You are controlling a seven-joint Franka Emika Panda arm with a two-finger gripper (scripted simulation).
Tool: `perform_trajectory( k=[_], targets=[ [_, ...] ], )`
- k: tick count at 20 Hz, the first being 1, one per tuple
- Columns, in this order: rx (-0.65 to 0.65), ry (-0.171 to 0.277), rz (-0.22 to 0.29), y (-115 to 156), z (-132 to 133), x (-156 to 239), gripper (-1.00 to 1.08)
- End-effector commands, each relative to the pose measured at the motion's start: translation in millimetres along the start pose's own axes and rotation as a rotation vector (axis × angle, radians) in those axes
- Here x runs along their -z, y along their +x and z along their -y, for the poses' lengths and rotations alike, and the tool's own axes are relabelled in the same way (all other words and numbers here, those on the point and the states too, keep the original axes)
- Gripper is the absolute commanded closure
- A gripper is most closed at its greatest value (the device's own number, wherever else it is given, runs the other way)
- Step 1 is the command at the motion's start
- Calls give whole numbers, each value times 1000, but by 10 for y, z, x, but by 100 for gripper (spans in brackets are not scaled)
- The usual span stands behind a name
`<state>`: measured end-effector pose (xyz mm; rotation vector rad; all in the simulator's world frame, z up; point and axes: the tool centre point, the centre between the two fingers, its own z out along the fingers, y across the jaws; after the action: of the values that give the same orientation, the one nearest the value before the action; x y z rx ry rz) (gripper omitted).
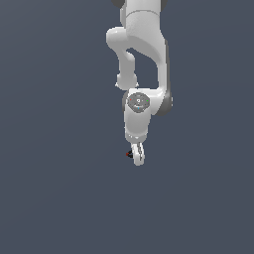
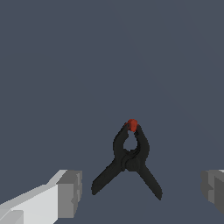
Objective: Pick up the object and move it to a goal position.
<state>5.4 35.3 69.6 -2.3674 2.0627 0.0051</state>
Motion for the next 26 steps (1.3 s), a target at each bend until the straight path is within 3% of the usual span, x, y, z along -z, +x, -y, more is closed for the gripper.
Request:
perform_trajectory(
  k=[1,14,26],
  targets=[
    [-37,1,-1,-13,3,-24,-92],
    [-85,1,-3,-37,5,-91,-92],
    [-90,1,-3,-34,1,-552,-92]
  ],
)
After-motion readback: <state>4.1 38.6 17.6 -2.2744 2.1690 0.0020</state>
